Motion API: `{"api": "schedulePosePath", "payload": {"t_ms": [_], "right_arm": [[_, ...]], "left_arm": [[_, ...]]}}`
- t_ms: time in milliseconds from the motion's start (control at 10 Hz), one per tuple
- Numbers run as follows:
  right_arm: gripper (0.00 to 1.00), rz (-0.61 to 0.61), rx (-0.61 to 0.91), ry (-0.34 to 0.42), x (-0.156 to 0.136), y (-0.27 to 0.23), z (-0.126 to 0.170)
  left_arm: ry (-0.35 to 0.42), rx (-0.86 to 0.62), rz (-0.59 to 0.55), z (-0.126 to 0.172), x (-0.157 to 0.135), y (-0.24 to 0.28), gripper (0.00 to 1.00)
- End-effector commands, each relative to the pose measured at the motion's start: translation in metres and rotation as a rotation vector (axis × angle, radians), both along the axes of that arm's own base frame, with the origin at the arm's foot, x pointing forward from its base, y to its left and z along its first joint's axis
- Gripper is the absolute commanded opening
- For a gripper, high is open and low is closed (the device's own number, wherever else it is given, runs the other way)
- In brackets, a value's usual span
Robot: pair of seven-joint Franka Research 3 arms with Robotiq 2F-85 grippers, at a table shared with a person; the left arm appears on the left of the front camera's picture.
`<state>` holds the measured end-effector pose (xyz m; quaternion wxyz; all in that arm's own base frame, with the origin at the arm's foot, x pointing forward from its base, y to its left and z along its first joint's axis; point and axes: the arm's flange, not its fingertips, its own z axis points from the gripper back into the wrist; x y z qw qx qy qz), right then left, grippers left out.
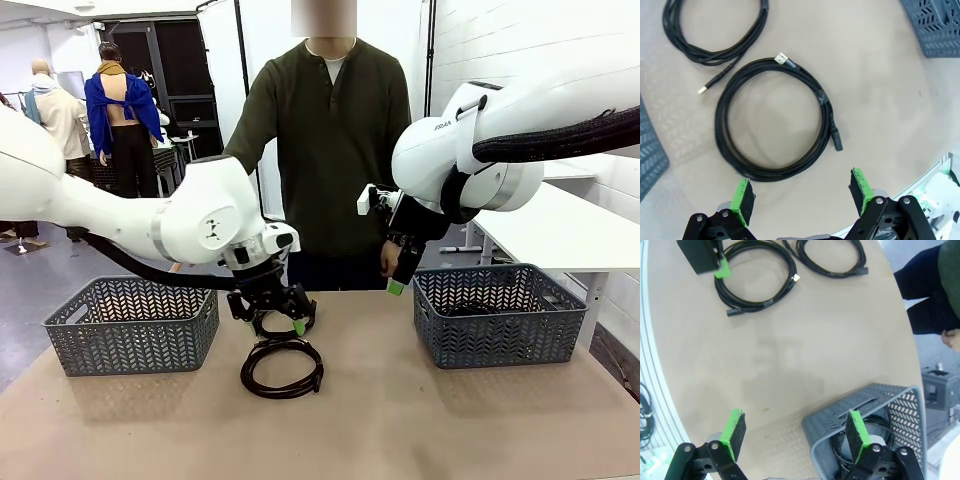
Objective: Organize the cables according to human instructions.
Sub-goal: Pick up a bundle of cables and place it in the basket indicated by the human.
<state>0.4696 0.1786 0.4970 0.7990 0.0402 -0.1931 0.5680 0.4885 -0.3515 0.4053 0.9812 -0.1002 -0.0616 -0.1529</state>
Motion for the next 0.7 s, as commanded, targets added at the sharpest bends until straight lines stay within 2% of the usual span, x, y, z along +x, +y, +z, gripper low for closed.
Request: {"api": "schedulePosePath", "payload": {"t_ms": [0, 500, 600], "right_arm": [[1.00, -0.002, 0.000, 0.001, -0.001, -0.001, -0.001], [1.00, -0.002, 0.000, 0.001, -0.001, -0.001, -0.001], [1.00, -0.002, 0.000, 0.001, -0.001, -0.001, -0.001]], "left_arm": [[0.043, 0.015, 0.021, -0.007, 0.014, -0.027, 1.00], [0.102, 0.008, 0.079, -0.033, 0.010, -0.043, 1.00], [0.081, -0.013, 0.043, -0.035, 0.013, -0.043, 1.00]]}}
